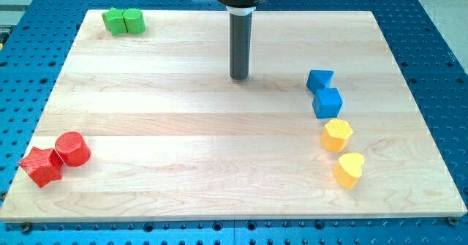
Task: Slide the triangle diagonally to the red circle
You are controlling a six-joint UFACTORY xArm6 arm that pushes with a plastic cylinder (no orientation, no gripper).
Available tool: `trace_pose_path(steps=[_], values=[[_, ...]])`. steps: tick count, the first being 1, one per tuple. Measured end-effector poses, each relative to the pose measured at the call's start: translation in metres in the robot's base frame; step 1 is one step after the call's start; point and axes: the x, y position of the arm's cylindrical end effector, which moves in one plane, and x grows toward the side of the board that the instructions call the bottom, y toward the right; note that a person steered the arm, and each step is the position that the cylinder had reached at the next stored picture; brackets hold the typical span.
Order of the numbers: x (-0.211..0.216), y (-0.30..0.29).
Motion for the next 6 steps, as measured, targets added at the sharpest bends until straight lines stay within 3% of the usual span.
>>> trace_pose_path(steps=[2,3,6], values=[[0.000,0.002],[0.010,0.041],[0.001,0.240]])
